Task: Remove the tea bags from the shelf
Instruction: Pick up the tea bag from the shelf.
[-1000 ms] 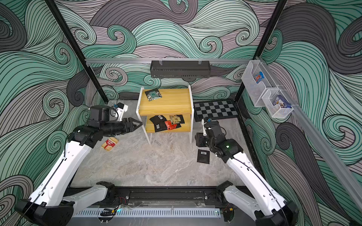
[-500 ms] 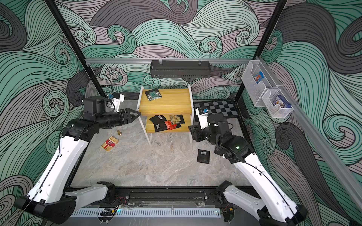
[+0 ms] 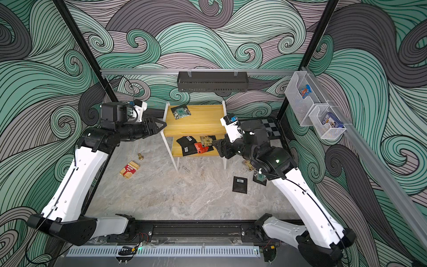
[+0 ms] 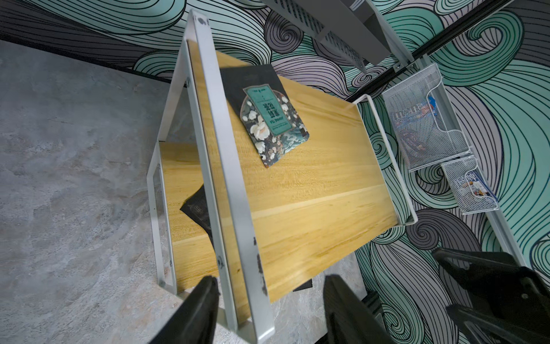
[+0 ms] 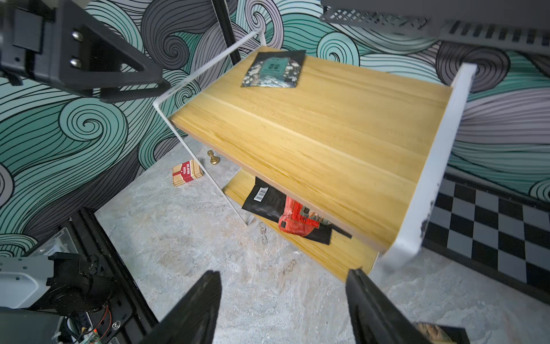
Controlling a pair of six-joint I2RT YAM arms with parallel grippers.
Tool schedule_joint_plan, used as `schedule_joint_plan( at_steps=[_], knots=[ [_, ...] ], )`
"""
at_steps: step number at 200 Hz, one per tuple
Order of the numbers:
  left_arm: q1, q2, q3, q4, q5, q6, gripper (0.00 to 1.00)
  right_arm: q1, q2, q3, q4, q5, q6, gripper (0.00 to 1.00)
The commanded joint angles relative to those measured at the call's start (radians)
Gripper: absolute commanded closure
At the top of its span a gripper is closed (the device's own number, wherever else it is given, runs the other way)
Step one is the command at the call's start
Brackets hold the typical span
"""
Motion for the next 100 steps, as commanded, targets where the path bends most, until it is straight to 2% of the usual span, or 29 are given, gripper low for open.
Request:
schedule_joint_plan(
  at_steps=[1,62,100],
  knots=[
    [0.004,0.042,0.076,-0.05,-0.027,-0.002,0.4,0.004,0.072,0.088,-0.007,-0.071,-0.013,0.26],
    [0.014,0.145,0.18,-0.086,-0.056,0.004,0.39,0.004,0.305,0.322,-0.025,-0.133,0.019,0.27],
    [0.02,0.221,0.26,-0.09,-0.078,0.005,0.39,0.004,0.387,0.411,-0.029,-0.15,0.033,0.29]
  ],
)
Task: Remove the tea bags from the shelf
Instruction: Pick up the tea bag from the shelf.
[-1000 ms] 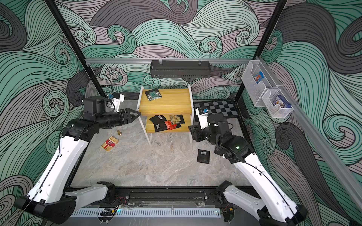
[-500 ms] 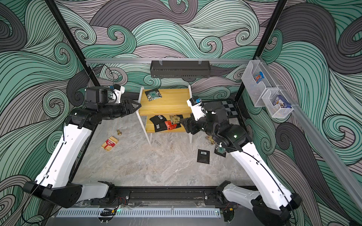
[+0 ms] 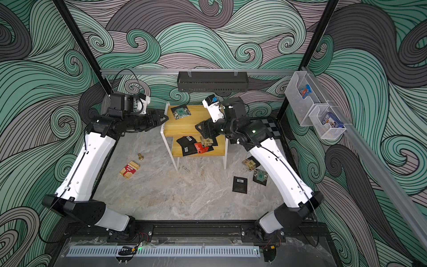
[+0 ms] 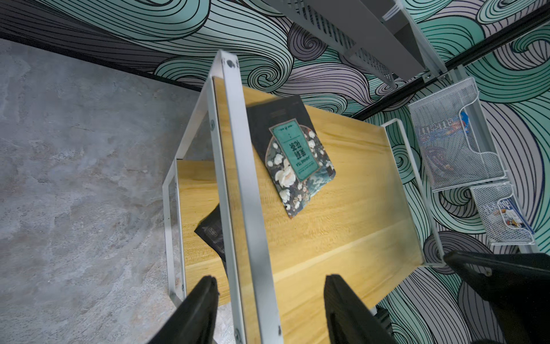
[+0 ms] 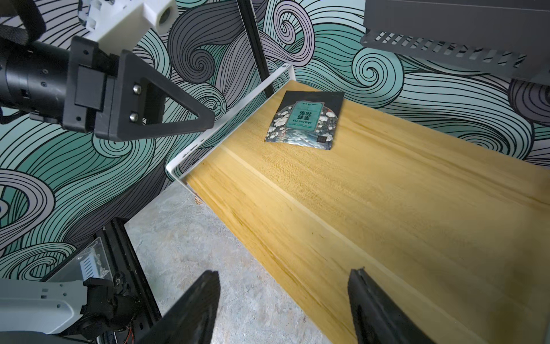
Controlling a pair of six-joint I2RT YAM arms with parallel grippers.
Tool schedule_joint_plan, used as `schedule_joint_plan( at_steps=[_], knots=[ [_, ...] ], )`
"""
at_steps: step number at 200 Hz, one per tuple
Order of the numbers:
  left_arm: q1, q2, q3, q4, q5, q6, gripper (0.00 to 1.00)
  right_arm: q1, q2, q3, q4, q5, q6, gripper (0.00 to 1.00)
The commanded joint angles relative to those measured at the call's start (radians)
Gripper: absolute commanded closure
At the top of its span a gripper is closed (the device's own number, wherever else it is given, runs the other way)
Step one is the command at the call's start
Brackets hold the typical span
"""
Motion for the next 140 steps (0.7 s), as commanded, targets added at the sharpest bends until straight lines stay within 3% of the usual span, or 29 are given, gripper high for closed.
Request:
schedule_joint_plan(
  at_steps=[1,35,60,96,140],
  knots=[
    [0.009,0.042,0.069,-0.023,-0.03,0.004,0.38,0.004,0.027,0.063,-0.01,-0.035,0.017,0.29],
    [0.009,0.137,0.217,-0.035,-0.083,0.033,0.38,0.004,0.06,0.087,-0.009,-0.057,0.039,0.33],
    [0.009,0.198,0.328,-0.021,-0.052,0.061,0.38,0.004,0.043,0.045,-0.009,-0.04,0.035,0.34],
    [-0.003,0.25,0.398,0.05,0.036,0.076,0.37,0.001,0.009,-0.014,-0.008,-0.018,0.029,0.33],
    [-0.057,0.306,0.443,0.055,0.056,0.098,0.36,-0.009,-0.038,-0.079,-0.005,0.003,0.026,0.33]
  ],
)
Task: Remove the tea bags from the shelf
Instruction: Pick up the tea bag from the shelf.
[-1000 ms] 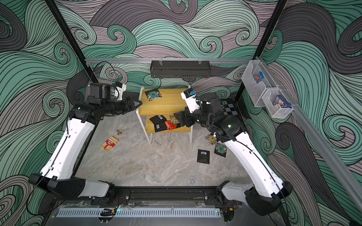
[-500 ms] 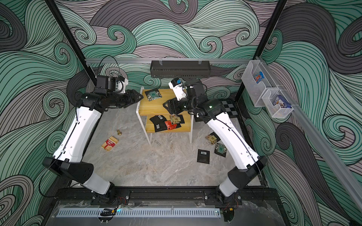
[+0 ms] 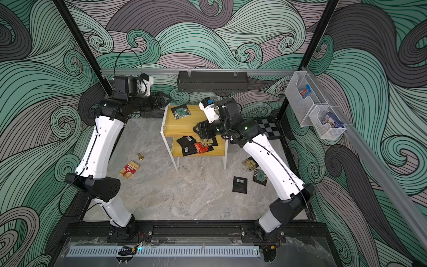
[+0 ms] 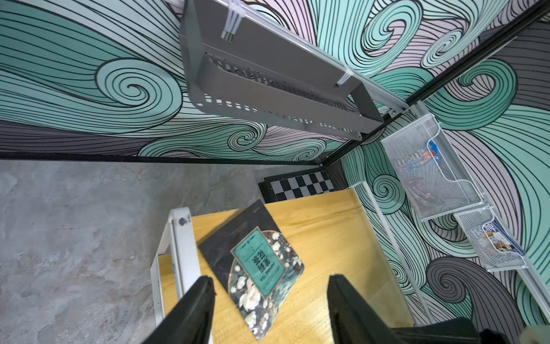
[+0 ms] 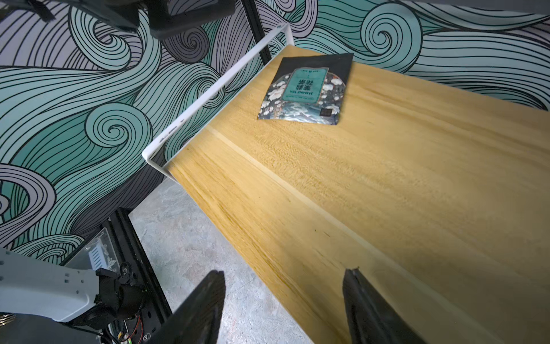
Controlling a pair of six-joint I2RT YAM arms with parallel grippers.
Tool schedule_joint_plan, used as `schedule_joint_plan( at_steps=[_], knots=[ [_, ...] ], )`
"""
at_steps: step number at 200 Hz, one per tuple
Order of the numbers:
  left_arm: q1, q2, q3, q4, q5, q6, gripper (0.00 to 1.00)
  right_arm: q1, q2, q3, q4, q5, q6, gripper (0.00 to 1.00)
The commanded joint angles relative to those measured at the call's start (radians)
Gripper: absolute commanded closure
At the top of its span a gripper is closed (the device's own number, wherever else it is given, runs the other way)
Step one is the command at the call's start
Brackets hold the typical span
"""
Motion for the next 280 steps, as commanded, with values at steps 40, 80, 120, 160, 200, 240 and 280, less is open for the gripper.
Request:
schedule_joint_plan(
  at_steps=[40,80,120,160,200,240,280],
  knots=[
    [-0.078,0.076,0.058,-0.014,-0.029,0.048,0.35,-0.034,-0.125,-0.094,0.021,0.022,0.012,0.33],
    [-0.112,0.103,0.066,-0.065,-0.114,0.063,0.35,-0.056,-0.2,-0.173,0.039,0.024,0.026,0.32],
    [-0.133,0.105,0.057,-0.108,-0.153,0.061,0.35,-0.082,-0.245,-0.222,0.055,0.024,0.035,0.32],
    [-0.168,0.112,0.036,-0.144,-0.144,0.065,0.36,-0.101,-0.268,-0.242,0.066,0.018,0.043,0.32],
    [-0.2,0.119,0.037,-0.192,-0.178,0.065,0.36,-0.114,-0.29,-0.26,0.069,0.016,0.049,0.32],
    [-0.22,0.113,0.034,-0.236,-0.176,0.051,0.38,-0.133,-0.32,-0.294,0.086,0.016,0.064,0.32],
    [-0.263,0.045,-0.045,-0.233,-0.166,0.056,0.38,-0.142,-0.337,-0.32,0.098,0.016,0.069,0.32]
  ],
)
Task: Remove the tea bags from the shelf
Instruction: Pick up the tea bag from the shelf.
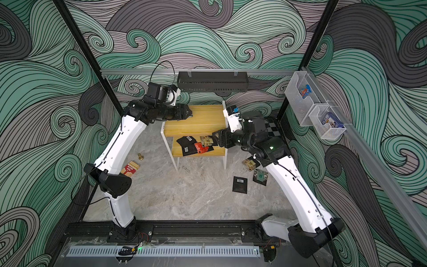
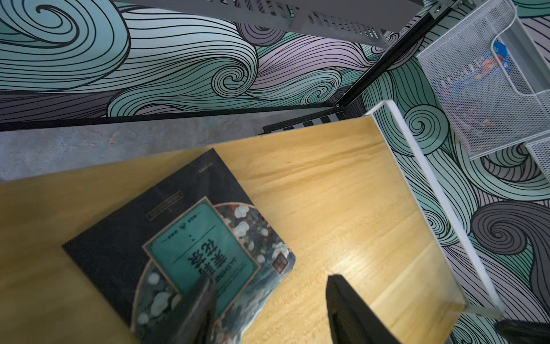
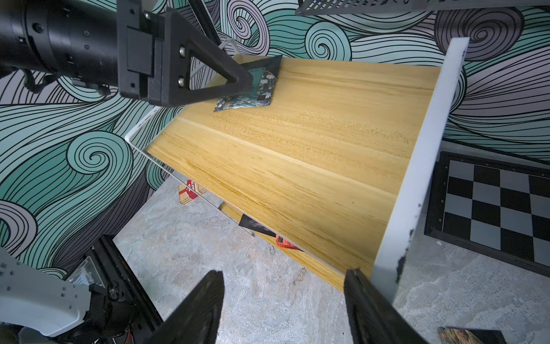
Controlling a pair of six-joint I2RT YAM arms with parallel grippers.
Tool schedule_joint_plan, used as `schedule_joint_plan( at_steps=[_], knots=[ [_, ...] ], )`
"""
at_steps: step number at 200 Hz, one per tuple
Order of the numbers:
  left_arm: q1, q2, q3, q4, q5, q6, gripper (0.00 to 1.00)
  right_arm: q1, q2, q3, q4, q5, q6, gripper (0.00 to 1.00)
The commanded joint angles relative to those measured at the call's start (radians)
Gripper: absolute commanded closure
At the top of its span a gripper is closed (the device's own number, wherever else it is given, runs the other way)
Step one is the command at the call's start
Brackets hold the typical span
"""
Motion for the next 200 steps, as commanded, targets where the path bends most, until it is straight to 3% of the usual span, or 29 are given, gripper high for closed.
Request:
schedule_joint_plan(
  at_steps=[1,58,121,200],
  knots=[
    [-0.037,-0.044,-0.065,-0.112,0.011,0.003,0.38,-0.007,-0.017,-0.015,0.026,0.0,0.013,0.32],
    [-0.092,-0.168,-0.233,-0.105,0.006,0.038,0.38,-0.02,-0.028,-0.018,0.029,0.001,0.007,0.32],
    [-0.156,-0.262,-0.265,-0.05,-0.105,0.132,0.37,-0.024,-0.038,-0.021,0.035,-0.006,0.014,0.32],
    [-0.198,-0.349,-0.377,0.058,-0.257,0.303,0.29,-0.025,-0.073,-0.063,0.039,-0.016,0.01,0.32]
  ],
)
